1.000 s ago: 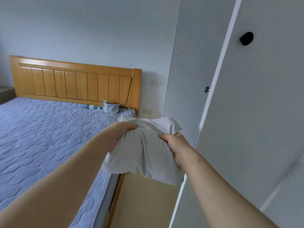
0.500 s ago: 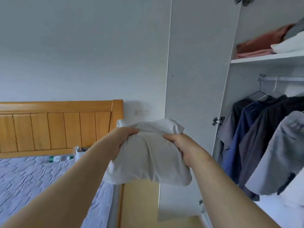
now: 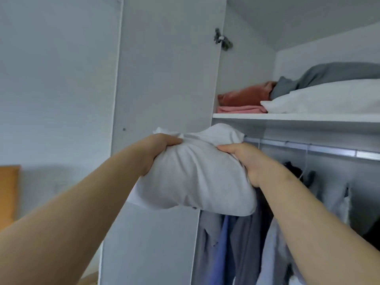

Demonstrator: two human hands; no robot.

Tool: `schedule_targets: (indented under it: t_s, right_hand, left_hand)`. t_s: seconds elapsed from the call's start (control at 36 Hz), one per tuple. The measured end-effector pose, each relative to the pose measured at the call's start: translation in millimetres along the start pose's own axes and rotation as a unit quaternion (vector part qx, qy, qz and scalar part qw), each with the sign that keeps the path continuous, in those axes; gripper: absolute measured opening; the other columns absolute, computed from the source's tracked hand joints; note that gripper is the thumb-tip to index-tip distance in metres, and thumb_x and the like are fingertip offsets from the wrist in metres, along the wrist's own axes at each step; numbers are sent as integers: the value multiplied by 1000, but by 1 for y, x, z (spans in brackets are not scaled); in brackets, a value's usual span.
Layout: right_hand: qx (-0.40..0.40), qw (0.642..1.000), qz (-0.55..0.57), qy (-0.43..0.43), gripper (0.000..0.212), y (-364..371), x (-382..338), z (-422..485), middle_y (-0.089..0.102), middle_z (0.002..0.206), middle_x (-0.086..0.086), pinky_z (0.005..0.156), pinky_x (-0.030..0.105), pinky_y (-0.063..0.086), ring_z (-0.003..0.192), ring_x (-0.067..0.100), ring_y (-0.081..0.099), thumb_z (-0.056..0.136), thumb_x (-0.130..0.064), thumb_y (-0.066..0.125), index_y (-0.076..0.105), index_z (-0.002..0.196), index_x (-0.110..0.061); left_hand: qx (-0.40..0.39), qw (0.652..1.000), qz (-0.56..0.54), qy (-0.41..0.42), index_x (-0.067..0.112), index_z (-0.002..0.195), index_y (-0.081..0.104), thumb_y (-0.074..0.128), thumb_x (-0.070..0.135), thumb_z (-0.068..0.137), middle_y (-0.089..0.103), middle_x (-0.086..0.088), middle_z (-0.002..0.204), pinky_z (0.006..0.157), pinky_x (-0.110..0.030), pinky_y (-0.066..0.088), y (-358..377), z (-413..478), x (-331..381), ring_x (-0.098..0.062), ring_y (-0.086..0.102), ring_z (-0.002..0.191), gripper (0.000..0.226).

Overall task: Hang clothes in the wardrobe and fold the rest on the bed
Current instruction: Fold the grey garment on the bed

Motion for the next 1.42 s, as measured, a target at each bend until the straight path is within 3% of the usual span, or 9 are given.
schedule_targets:
  t_s: [0.36, 0.64, 0.69, 0.75, 0.92, 1.06, 1.17, 1.28, 1.42]
  right_hand:
    - [212, 973, -57, -71, 18, -157, -112, -4, 69, 60, 2, 51, 20, 52, 48, 14, 64, 91, -24, 55, 64, 82, -13]
    - [403, 901, -129, -100, 20, -249, -174, -86, 65, 51, 0, 40, 22, 50, 41, 12, 61, 94, -22, 51, 62, 79, -14]
    - [433, 885, -135, -100, 19, -271, -180, -108, 66, 53, 0, 38, 21, 50, 42, 11, 62, 94, -21, 51, 62, 81, -14]
    - [473, 862, -149, -102, 16, -293, -186, -127, 67, 54, -1, 36, 21, 49, 43, 10, 63, 94, -21, 51, 63, 84, -15]
    - [577, 783, -214, -95, 11, -366, -199, -156, 66, 54, 0, 50, 24, 47, 42, 11, 61, 94, -21, 53, 61, 89, -14]
    - [610, 727, -282, -139, 44, -424, -206, -137, 53, 128, 11, 75, 34, 48, 93, 24, 57, 95, -8, 50, 40, 137, -3]
    - [604, 679, -398, -125, 43, -465, -204, -113, 49, 136, 17, 74, 13, 43, 111, 26, 51, 93, 2, 48, 43, 135, -1]
    - [596, 608, -525, 12, 58, -499, -187, -102, 37, 146, 18, 102, 28, 31, 133, 31, 38, 92, -8, 55, 29, 144, -1]
    - [553, 563, -594, 155, 49, -505, -177, -92, 39, 145, 17, 104, 34, 34, 132, 31, 39, 93, -11, 54, 39, 139, 0]
  left_hand:
    - [-297, 941, -55, 154, 13, 86, 61, 49, 17, 96, 66, -6, 55, 32, -23, 47, 157, 73, 137, -16, 62, 39, 17]
    - [-470, 850, -83, 223, 9, 85, 59, 48, 16, 96, 65, -4, 53, 41, -26, 51, 295, 57, 211, -15, 62, 42, 17]
    - [-487, 834, -82, 248, 7, 105, 60, 49, 14, 96, 65, -5, 55, 41, -27, 51, 328, 40, 223, -16, 62, 42, 16]
    - [-487, 825, -85, 274, 6, 129, 51, 51, 12, 94, 67, -8, 66, 43, -28, 53, 361, 28, 235, -18, 64, 46, 35]
    - [-449, 821, -28, 353, 9, 130, 52, 55, 15, 92, 60, -8, 126, 83, -32, 50, 453, 4, 259, -22, 61, 98, 38]
    - [-333, 812, 143, 457, 14, 120, 59, 54, 26, 93, 52, -7, 137, 107, -33, 35, 500, 13, 266, -22, 50, 122, 30]
    - [-186, 748, 343, 537, 2, 143, 31, 36, 19, 102, 26, -12, 153, 109, -32, 19, 524, 12, 262, -27, 25, 139, 45]
    - [-158, 681, 490, 521, 3, 145, 24, 39, 19, 101, 23, -13, 154, 107, -32, 24, 551, 25, 247, -27, 26, 140, 49]
    - [-159, 673, 519, 503, 5, 143, 32, 37, 16, 100, 33, -14, 149, 92, -31, 35, 555, 34, 243, -29, 38, 131, 44]
Point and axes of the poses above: each hand's wrist, its own z-axis towards the middle knuckle, its own y-axis out of the palm, x = y × z, the point moved 3 cm from there along z, towards the middle knuckle
